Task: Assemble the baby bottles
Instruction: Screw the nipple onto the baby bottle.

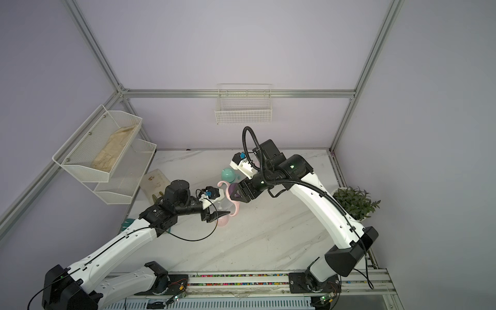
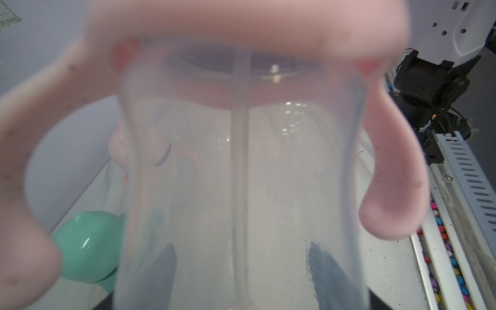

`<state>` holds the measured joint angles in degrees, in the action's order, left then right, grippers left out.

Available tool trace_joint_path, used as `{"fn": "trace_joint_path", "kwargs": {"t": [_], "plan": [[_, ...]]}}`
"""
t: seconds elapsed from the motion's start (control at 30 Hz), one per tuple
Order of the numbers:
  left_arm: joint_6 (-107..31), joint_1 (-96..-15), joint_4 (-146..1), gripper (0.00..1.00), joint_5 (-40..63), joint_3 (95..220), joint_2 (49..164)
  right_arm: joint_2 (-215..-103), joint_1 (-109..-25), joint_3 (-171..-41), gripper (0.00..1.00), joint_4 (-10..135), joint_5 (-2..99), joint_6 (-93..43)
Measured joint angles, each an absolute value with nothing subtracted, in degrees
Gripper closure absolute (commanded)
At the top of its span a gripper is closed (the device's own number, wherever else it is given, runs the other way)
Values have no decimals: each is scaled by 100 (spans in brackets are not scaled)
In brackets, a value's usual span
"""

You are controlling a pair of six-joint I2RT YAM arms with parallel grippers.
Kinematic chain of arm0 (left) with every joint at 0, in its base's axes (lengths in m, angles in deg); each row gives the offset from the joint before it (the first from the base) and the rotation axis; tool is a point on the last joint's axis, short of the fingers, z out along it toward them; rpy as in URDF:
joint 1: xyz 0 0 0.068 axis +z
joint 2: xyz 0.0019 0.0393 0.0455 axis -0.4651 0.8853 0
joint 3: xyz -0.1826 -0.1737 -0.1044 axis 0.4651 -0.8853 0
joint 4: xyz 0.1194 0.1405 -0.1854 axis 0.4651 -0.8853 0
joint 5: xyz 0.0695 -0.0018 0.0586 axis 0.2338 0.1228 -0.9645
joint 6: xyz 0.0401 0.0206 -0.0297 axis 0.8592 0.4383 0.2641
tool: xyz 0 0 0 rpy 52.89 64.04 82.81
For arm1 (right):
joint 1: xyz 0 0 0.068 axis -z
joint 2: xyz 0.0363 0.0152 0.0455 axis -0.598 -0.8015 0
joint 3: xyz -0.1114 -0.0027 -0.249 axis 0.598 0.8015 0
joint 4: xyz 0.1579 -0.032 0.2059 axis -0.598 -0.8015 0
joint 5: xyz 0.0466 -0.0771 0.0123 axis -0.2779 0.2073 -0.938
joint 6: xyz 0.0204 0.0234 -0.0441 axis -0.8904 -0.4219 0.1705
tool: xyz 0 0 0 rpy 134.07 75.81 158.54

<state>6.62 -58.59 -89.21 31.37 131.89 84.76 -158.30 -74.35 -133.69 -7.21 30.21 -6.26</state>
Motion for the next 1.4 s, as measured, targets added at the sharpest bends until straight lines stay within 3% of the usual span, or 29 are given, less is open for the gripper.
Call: {"fn": "trace_joint_path", "kwargs": {"t": [0.23, 0.83, 1.17, 1.2, 1.27, 1.3, 1.4], "plan": [[1060, -5867, -8650, 100, 1893, 13157, 8458, -15884, -7400, -13052, 74, 160, 3093, -1090], [3327, -6165, -5011, 100, -2122, 11672, 8067, -16802, -7300, -13208, 99, 2291, 2284, -2941], [5392, -6418, -1615, 100, -3766, 11434, 9492, -17097, -7112, -13031, 100, 3734, 1943, -4899], [5504, -6436, -1435, 100, -3818, 11434, 9562, -17097, -7099, -13020, 93, 3795, 1932, -5002], [5628, -6466, -1212, 100, -3892, 11434, 9636, -17097, -7086, -13013, 56, 3858, 1902, -5079], [5639, -6479, -1169, 100, -3910, 11434, 9643, -17097, -7084, -13033, 44, 3843, 1891, -5024], [5307, -6519, -1523, 100, -3859, 11439, 9527, -17084, -7084, -13214, 21, 3430, 1998, -4436]]}}
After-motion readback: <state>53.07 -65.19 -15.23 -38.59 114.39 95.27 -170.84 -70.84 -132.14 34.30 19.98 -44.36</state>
